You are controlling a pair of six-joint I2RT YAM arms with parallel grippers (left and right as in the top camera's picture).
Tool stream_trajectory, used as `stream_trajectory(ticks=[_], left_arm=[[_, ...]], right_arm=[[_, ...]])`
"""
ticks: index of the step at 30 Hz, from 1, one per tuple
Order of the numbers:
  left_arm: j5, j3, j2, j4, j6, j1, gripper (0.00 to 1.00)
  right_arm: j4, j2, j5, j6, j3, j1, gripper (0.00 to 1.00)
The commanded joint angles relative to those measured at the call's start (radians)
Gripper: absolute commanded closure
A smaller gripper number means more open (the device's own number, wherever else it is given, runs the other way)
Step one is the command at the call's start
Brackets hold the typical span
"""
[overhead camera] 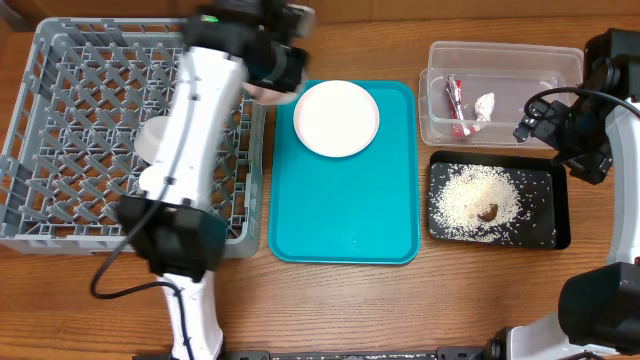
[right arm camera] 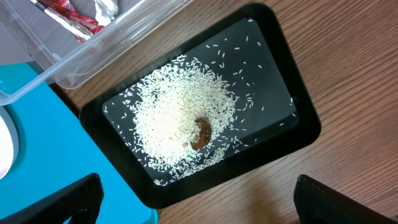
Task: Sort waste into correct bins and load items into the dishwasher
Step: 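Carry the small pink bowl into the dish rack and release it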
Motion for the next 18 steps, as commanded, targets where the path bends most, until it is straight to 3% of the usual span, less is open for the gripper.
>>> stream_trajectory(ticks=[1, 9, 18], left_arm=[[0.324, 0.021, -0.02, -0.002, 0.108, 0.131, 0.96], [0.696, 0.01, 0.03, 0.005, 0.18, 0.366, 0.96], [0.928, 0.01, 0.172, 0.004, 0.179, 0.471, 0.96]], right_arm=[[0.005, -0.02, 0.003, 0.005, 0.024, -0.002, 0.0], [0.007, -0.02, 0.003, 0.005, 0.024, -0.002, 0.0], [0.007, -0.02, 0.002, 0.005, 0.024, -0.002, 0.0]])
